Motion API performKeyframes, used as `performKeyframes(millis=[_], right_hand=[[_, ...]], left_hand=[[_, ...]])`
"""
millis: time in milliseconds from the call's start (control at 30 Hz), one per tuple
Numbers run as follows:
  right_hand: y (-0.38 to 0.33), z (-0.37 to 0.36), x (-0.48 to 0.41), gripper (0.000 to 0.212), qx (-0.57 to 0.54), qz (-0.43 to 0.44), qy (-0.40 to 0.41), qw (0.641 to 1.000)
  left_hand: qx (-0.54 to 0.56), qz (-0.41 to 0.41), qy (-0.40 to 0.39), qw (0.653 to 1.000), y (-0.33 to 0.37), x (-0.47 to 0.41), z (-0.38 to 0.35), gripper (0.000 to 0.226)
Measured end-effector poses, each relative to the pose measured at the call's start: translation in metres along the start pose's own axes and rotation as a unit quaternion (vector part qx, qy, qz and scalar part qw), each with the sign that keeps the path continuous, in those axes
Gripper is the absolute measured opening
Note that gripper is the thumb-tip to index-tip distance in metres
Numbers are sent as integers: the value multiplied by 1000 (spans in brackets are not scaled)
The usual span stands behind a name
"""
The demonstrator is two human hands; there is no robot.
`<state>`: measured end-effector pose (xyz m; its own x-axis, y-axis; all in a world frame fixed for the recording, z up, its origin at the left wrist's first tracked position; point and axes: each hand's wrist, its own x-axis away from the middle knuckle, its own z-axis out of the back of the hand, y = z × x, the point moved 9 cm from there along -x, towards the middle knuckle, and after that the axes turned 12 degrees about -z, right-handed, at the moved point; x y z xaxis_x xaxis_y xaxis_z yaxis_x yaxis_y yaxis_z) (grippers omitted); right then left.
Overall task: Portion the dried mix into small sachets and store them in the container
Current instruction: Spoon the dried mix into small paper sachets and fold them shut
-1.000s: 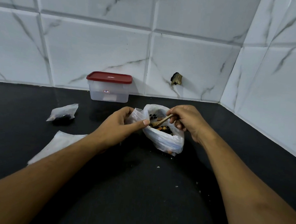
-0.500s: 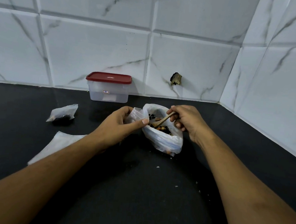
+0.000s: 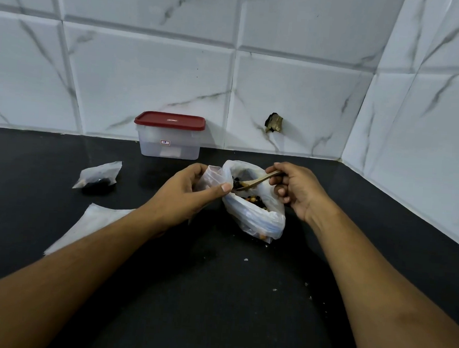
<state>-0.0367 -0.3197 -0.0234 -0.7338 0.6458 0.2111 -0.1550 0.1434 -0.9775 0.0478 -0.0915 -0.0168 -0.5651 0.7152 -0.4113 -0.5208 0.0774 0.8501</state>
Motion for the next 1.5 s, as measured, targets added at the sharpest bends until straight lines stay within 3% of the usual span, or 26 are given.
performKeyframes(millis=[400, 633, 1133, 1500], right_hand=[[-6, 12, 1, 22, -123, -7, 17, 992], [-19, 0, 11, 24, -140, 19, -25, 990], [-32, -63, 46, 20, 70, 123, -147, 979], [-32, -82, 62, 17, 116, 143, -246, 952]], left_hand=[[-14, 12, -11, 1000, -4, 0, 1, 64], [-14, 12, -12, 1000, -5, -1, 0, 65], [-3, 1, -12, 1000, -6, -1, 1, 62], [-61, -10, -34, 997, -4, -1, 0, 72]])
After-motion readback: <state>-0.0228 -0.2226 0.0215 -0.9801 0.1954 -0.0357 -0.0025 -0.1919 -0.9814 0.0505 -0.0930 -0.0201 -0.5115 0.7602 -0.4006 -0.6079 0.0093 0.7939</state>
